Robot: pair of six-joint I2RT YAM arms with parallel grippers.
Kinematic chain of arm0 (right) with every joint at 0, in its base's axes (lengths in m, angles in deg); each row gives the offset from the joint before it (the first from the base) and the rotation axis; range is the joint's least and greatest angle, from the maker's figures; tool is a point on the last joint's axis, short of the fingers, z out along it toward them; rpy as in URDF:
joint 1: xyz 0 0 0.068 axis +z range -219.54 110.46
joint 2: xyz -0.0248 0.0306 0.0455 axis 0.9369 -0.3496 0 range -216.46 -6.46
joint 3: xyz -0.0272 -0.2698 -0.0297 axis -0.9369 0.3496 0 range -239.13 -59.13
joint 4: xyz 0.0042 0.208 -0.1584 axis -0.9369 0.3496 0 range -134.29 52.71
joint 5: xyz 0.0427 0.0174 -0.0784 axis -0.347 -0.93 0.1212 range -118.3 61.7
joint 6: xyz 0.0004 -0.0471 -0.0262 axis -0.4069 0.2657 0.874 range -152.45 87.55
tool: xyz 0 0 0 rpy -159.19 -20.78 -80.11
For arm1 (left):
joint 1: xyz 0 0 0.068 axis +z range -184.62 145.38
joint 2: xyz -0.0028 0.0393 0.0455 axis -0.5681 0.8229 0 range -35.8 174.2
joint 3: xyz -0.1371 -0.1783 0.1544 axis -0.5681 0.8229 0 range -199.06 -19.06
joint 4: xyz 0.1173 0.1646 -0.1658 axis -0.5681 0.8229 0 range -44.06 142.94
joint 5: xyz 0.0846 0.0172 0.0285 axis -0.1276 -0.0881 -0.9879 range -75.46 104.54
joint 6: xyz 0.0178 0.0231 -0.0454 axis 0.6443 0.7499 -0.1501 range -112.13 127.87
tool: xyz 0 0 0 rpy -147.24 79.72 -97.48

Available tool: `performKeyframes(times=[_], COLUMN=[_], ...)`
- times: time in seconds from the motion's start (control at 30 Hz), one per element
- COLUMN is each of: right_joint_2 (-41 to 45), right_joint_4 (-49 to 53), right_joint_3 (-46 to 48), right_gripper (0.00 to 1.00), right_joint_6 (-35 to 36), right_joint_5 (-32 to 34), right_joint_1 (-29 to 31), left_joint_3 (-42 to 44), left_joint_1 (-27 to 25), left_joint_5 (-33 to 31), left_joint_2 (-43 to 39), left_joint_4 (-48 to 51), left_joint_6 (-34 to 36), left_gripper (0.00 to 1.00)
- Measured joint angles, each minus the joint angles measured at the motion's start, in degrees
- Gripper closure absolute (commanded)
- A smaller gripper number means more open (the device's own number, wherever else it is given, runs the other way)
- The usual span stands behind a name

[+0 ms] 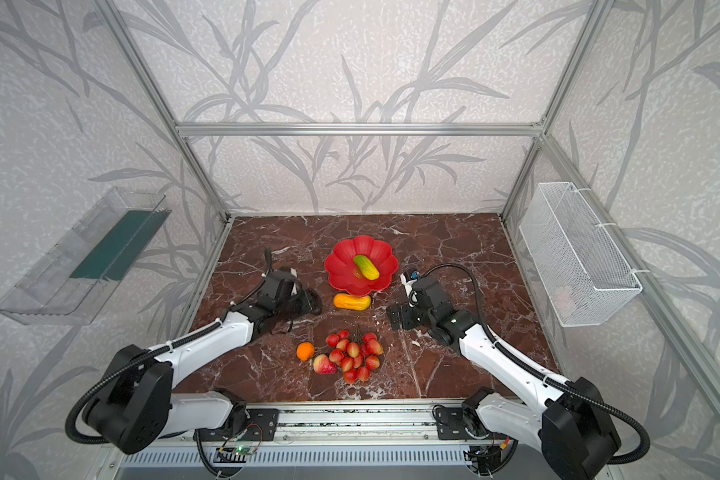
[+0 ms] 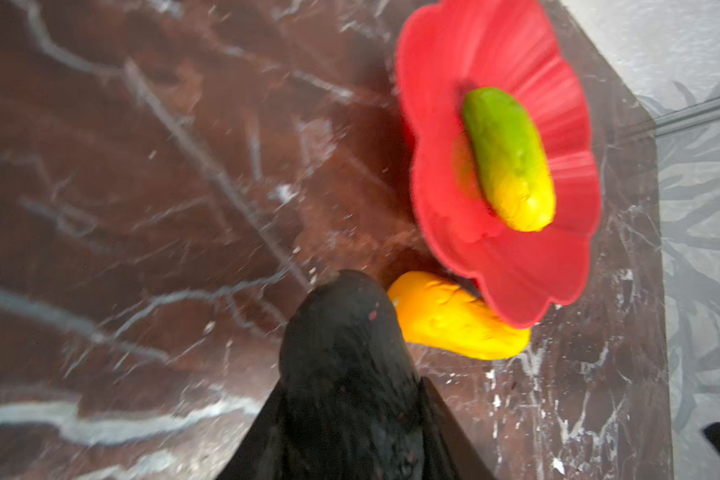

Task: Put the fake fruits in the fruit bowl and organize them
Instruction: 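Place the dark avocado in the bowl with the left gripper while the right reaches out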

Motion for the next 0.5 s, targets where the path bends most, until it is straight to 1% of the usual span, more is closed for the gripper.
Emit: performKeyframes(times=[0.13, 0.2, 0.33, 0.4, 0.43, 0.5], right_joint_2=[-3.48, -4.57, -6.47, -8.55, -9.66, -12.72], right_joint_4=[-1.97, -3.56, -7.65, -10.40, -11.67, -14.56], right_joint_3=[0.20, 0.33, 0.66, 0.66, 0.66, 0.63], right_gripper=[0.01, 0.01, 0.00, 0.00, 0.00, 0.00], right_joint_6=[-0.20, -0.37, -0.52, -0.46, -0.42, -0.31], right_joint_5=[-0.98, -1.66, -3.13, -4.35, -4.90, -6.12], right_joint_1=[0.00, 0.00, 0.00, 0.00, 0.00, 0.00], left_joint_3=[-11.93, -17.42, -25.27, -28.89, -30.38, -33.42], left_joint_1=[-0.07, -0.15, -0.44, -0.57, -0.63, -0.70], left_joint_5=[1.57, 2.51, 4.44, 5.44, 5.73, 6.56], left_joint_2=[7.76, 12.90, 22.58, 27.69, 29.68, 33.59], left_joint_4=[0.92, 1.16, 1.73, 2.34, 2.89, 4.07], left_joint_6=[3.80, 5.07, 6.16, 6.27, 6.27, 6.38], left_gripper=[0.65, 0.65, 0.64, 0.62, 0.58, 0.41])
